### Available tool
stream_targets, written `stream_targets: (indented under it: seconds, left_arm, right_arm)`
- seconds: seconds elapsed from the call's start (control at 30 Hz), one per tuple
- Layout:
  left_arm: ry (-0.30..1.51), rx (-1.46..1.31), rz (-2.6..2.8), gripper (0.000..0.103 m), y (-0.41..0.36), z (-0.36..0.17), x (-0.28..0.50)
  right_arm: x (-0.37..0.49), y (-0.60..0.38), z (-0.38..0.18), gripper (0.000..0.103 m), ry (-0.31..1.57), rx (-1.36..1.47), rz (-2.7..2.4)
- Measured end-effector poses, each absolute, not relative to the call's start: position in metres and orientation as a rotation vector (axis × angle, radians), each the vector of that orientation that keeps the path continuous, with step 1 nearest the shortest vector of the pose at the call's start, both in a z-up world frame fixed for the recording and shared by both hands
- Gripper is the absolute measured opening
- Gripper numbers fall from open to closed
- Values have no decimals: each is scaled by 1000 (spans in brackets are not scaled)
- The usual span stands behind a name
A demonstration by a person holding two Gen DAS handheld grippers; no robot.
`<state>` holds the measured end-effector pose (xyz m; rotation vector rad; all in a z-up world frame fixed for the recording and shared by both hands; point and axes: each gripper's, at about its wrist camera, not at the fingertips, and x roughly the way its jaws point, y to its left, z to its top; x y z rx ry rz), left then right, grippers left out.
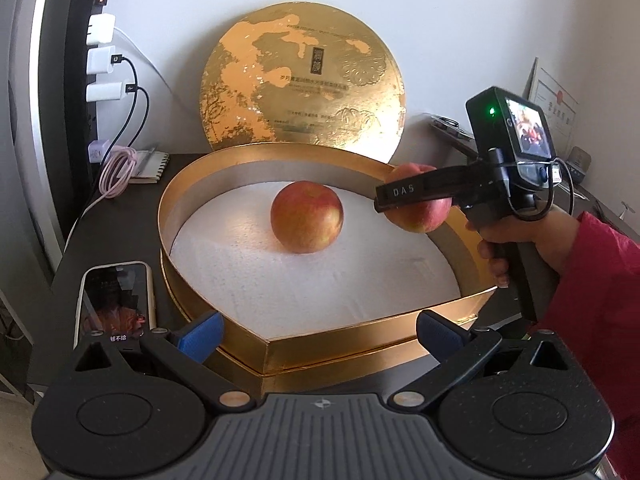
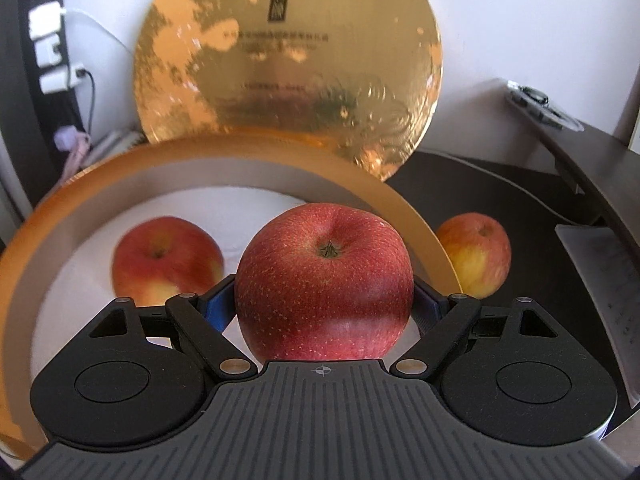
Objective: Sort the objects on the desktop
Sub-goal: 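Carry the second apple in the right tool into the box beside the first, then open the right tool to set the second apple on the foam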
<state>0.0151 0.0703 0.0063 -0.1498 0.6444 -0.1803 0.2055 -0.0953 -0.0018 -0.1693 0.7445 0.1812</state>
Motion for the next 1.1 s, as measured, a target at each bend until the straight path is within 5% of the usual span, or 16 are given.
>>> stream_targets:
  seconds: [1.1]
  left_arm:
    - [680,-150,-189,102,62,-1,17]
  right_arm:
    - [241,-86,-34,91,915,-268,145]
